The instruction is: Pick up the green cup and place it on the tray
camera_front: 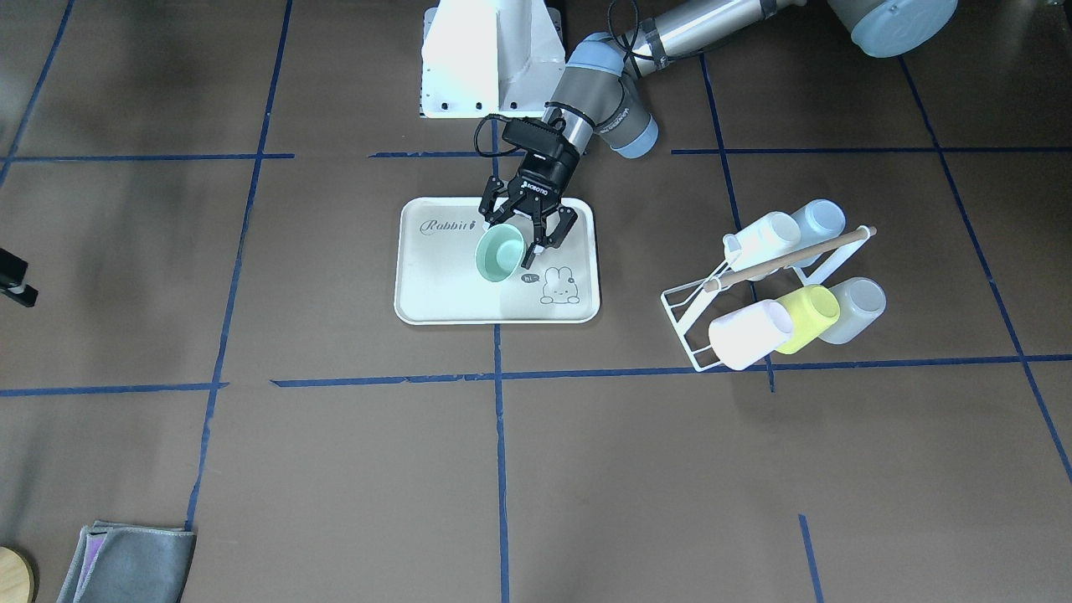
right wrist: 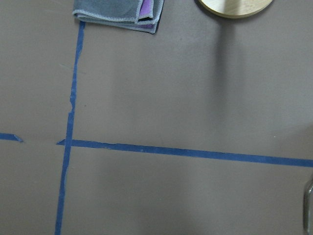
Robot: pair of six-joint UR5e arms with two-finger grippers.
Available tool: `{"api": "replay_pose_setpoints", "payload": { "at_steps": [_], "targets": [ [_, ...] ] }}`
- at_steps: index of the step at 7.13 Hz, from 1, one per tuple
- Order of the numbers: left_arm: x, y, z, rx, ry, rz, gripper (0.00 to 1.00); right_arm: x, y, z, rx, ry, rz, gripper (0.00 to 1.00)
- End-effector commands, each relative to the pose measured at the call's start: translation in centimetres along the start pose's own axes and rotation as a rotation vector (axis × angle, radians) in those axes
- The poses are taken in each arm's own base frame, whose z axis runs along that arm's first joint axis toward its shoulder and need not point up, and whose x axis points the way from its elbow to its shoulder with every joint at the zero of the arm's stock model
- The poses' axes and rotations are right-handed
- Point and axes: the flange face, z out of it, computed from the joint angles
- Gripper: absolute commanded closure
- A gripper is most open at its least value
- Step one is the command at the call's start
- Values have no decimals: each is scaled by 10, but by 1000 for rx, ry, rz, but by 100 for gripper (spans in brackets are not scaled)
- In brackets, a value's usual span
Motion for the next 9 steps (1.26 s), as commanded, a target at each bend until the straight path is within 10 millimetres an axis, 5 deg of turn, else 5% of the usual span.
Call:
{"api": "replay_pose_setpoints", "payload": {
  "at_steps": [1,3,5,9],
  "targets": [
    [6,-7,2,5,4,-7,42,49,-5,-7,1,8,-32,0],
    [8,-9,3,7,5,-7,27,58,-3,-9,0,2,-42,0],
    [7,-8,3,6,6,-2,1,60,-3,-10,1,3,-39,0],
    [5,-14,1,11,10,3,1,63,-3,-12,5,4,-35,0]
  ]
}}
